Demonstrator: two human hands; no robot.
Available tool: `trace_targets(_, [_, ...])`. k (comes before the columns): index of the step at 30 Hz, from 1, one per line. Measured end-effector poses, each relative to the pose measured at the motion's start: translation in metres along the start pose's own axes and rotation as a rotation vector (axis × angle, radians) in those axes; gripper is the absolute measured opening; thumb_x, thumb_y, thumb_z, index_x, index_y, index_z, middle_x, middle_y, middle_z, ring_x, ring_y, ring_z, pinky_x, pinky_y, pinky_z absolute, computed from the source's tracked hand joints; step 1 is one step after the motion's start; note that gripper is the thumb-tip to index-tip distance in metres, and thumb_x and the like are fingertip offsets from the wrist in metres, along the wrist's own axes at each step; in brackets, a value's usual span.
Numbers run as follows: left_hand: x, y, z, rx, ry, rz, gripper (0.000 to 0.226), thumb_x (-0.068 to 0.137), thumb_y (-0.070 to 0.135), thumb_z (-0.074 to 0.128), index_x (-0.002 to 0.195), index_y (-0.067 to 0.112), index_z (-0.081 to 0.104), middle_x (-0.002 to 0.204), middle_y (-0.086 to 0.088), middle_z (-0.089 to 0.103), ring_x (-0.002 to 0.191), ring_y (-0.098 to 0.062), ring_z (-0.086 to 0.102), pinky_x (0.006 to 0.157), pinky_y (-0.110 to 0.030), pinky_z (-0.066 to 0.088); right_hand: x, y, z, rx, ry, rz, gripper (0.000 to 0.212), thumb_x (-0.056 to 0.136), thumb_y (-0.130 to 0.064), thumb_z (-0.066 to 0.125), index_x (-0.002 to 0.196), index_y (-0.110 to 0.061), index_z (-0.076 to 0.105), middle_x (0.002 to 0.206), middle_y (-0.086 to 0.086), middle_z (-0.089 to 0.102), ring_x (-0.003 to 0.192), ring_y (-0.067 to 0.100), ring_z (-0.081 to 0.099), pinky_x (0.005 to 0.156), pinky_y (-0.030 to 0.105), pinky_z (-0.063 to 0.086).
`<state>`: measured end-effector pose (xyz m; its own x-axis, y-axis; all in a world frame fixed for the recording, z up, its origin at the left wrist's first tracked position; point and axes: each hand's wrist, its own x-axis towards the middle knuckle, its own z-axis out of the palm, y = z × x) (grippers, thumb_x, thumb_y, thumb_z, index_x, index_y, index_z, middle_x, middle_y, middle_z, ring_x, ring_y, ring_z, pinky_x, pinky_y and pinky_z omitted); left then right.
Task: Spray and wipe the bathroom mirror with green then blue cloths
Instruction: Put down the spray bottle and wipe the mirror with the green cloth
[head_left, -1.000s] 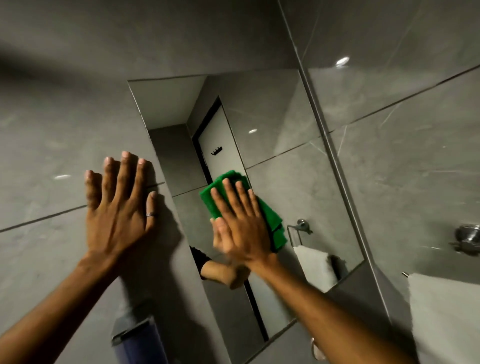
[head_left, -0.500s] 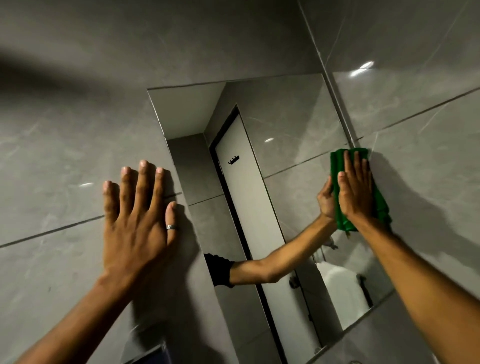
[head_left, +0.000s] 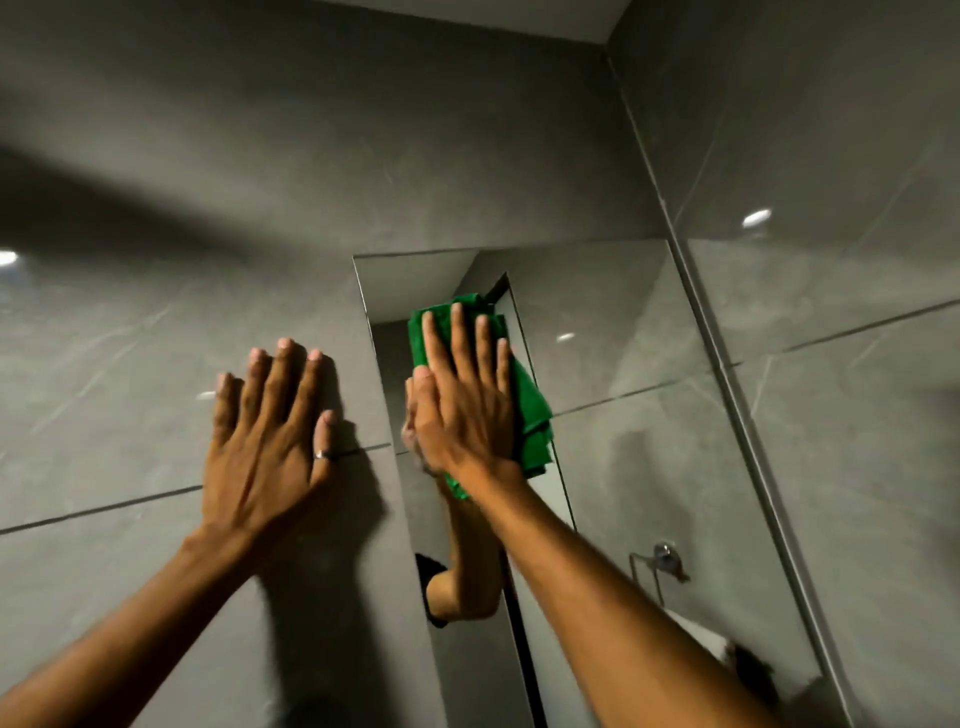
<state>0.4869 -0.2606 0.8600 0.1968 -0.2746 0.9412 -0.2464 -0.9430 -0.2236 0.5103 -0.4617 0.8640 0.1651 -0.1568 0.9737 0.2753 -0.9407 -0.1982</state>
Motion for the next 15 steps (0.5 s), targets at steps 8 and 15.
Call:
trace_targets(8, [0.039, 0.015, 0.001, 0.036, 0.007, -0.047, 0.073, 0.1, 0.05, 0.01, 0.165, 0.019, -0.001, 0.173, -0.006, -0.014, 0.16, -0.027, -0.019, 0.129, -0.054, -0.012, 0.064, -0.04, 0.004, 0.017, -0.011, -0.257, 0.058, 0.101, -0.043, 0.012, 0.158, -0.035, 0.009, 0.169, 0.0, 0.004, 0.156, 0.025, -0.001, 0.126, 0.05, -0.002])
trace_targets(15, [0.036, 0.02, 0.011, 0.032, 0.105, -0.047, 0.072, 0.101, 0.047, 0.014, 0.164, 0.015, 0.001, 0.173, -0.01, -0.01, 0.16, -0.032, -0.014, 0.129, -0.058, -0.008, 0.118, 0.075, -0.015, -0.096, 0.077, -0.143, 0.06, 0.099, -0.044, 0.014, 0.158, -0.037, 0.006, 0.169, -0.001, 0.005, 0.157, 0.023, 0.003, 0.127, 0.047, 0.003])
